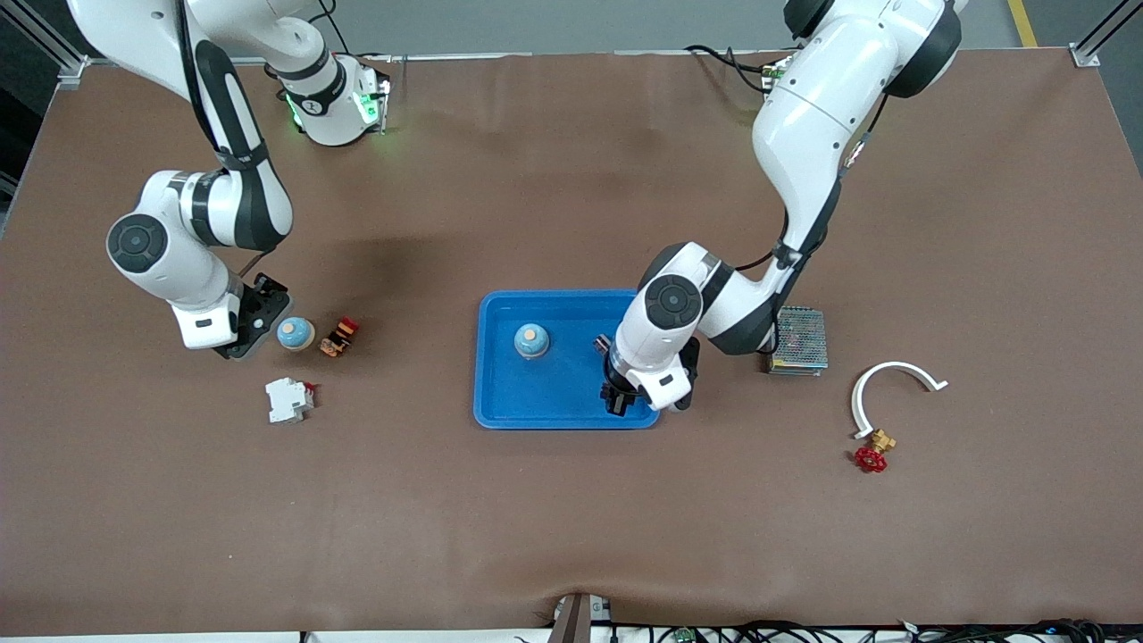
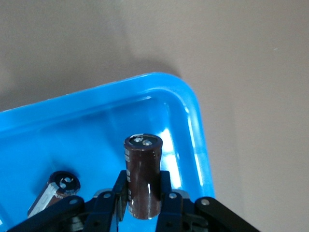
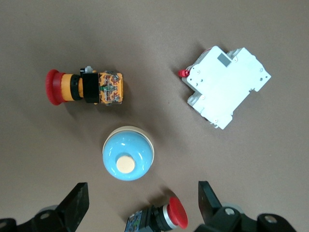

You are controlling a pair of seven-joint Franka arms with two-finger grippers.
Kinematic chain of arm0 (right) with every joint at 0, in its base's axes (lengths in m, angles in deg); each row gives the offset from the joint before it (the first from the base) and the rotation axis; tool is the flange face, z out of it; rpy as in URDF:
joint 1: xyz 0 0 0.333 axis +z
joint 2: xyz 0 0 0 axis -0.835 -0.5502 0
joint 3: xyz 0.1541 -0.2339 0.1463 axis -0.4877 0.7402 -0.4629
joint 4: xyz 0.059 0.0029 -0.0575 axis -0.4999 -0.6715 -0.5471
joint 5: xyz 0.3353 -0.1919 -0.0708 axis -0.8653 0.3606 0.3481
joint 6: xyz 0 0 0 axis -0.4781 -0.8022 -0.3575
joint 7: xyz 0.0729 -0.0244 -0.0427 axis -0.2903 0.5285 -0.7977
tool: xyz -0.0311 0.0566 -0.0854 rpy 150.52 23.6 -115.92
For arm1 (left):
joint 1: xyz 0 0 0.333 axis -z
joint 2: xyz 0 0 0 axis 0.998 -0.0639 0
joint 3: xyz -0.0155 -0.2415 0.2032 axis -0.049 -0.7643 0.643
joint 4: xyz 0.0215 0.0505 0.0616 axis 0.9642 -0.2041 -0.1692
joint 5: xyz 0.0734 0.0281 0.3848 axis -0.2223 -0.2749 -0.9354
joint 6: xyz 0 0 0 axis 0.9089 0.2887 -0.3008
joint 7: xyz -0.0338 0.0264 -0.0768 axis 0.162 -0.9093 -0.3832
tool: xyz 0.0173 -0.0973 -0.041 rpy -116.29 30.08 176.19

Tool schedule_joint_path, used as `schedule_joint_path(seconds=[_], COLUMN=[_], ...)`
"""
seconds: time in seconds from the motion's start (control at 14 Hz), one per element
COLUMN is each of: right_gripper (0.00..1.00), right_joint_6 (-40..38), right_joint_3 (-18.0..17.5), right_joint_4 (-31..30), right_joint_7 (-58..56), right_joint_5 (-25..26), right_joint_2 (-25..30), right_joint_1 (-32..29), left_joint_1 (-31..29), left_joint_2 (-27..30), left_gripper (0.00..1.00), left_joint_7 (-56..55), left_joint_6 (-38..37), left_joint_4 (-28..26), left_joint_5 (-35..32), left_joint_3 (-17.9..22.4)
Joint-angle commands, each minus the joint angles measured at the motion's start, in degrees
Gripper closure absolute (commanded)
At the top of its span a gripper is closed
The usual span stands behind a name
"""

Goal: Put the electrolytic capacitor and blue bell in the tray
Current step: 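Carry the tall capacitor into the tray with the left gripper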

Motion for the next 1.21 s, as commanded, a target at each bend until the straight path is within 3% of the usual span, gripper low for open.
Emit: schedule_joint_path(seconds=[0.0,0.07,0.14,0.21,0.71,1.14], right_gripper=[0.0,0.0,0.0,0.0,0.0,0.0], right_joint_6=[4.5,5.0,5.7,7.0,11.4,13.6], right_joint_3=[-0.6,-0.7,-0.8,-0.8,-1.5,-2.5], right_joint_4=[-4.4,-4.5,-4.7,-5.1,-5.8,-5.8], right_joint_7=[-0.7,-0.8,-0.8,-0.8,-0.8,-0.8], right_joint_5=[-1.5,-2.6,-3.0,-3.1,-3.2,-4.8], right_joint_2=[2.4,1.8,1.3,0.6,-2.9,-5.8], right_joint_1=[0.7,1.2,1.5,1.5,1.1,0.8], left_joint_1=[0.9,0.9,0.8,0.8,-2.7,-8.3], left_joint_2=[-1.9,-2.0,-2.0,-1.9,4.3,13.4], left_gripper=[0.98,0.84,0.57,0.01,0.0,0.0], left_joint_7=[-0.8,-0.8,-0.8,-0.4,8.5,33.6], left_joint_6=[0.5,0.5,0.5,0.4,-7.5,-18.4], left_joint_4=[1.6,1.5,1.5,1.5,1.9,1.4], left_joint_5=[0.8,0.8,0.8,0.3,0.2,-0.5], left_joint_3=[0.5,0.5,0.5,0.5,0.8,0.9])
